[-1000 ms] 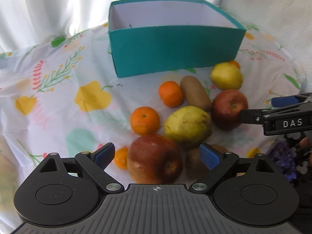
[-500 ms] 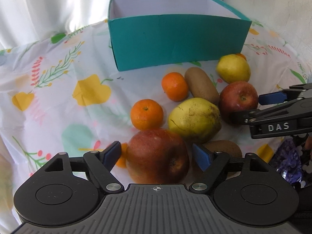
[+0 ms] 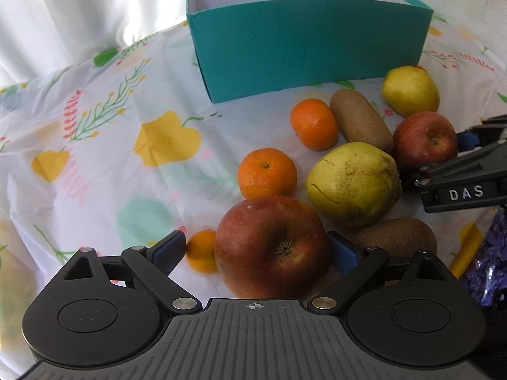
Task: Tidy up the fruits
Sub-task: 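Close the left gripper on a red apple while the right gripper grasps another red apple, then lift both held red apples and carry them over the teal box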
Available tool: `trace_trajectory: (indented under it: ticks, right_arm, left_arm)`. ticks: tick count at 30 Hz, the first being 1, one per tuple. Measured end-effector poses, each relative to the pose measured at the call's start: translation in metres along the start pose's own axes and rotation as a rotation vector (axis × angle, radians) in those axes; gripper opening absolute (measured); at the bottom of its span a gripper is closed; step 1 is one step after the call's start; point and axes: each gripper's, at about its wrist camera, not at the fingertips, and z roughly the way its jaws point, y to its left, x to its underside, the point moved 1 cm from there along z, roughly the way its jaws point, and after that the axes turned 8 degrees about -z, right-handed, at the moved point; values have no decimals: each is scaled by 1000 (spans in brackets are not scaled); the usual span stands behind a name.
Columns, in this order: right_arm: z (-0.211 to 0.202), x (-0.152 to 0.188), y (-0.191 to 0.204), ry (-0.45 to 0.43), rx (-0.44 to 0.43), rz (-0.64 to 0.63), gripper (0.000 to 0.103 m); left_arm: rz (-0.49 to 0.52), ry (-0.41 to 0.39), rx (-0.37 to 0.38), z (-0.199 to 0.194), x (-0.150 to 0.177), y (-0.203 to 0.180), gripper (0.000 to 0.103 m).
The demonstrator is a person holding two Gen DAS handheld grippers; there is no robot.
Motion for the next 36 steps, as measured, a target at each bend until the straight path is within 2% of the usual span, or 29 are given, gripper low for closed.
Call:
trace_trajectory:
  ticks: [10,18,27,36]
  right_arm:
    - [7,-8,6,10,28,-45,73]
    - [9,-10,4,22,22,-38,75]
    - [11,-11,3,28,19,-20,77]
    - [13,-12,5,22,35,-30,76]
  left_arm:
    - [23,8,3,-4,2,-2,96]
    - [66,3,-10,-11,1,-8,91]
    - [86,11,30,-16,-2,-11,76]
    - [135,10,71,-5,-9,-20,82]
